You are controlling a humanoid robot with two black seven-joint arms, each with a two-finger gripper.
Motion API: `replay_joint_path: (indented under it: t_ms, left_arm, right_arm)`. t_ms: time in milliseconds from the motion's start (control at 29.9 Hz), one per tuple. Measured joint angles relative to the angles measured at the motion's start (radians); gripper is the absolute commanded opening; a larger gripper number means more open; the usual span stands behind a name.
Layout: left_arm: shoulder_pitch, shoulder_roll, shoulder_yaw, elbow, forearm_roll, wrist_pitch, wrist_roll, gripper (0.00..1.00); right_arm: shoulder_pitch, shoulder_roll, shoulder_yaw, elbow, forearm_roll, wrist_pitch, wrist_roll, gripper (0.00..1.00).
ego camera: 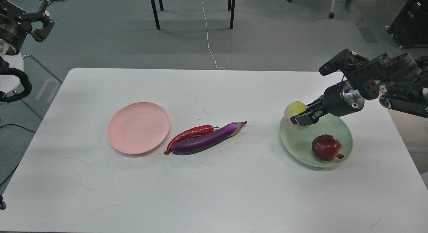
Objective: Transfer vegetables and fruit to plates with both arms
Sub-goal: 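Carry the peach onto the green plate beside the pomegranate and release, then withdraw the right gripper away from the green plate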
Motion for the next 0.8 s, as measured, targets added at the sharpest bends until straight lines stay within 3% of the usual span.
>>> replay_joint_path:
  t_ms: [268,502,803]
  left_arm:
    - [0.0,-0.007,0.006,0.0,0.0,0.0,0.0,0.98]
    - [0.0,-0.009,0.01,-0.001,0.0,0.0,0.002,0.98]
    - [0.0,-0.008,0.01,-0.002,0.001,0.0,0.003,0.98]
  right_arm:
    - [-0.111,-0.077,-0.013,-0.029,-0.019,-0.024,0.0,0.61]
    - [-0.168,-0.078,-0.004,-0.08,-0.02,-0.068,0.0,0.81]
    - [-0.189,-0.077,0.073,-0.103,-0.018,-0.072,0.0,0.95]
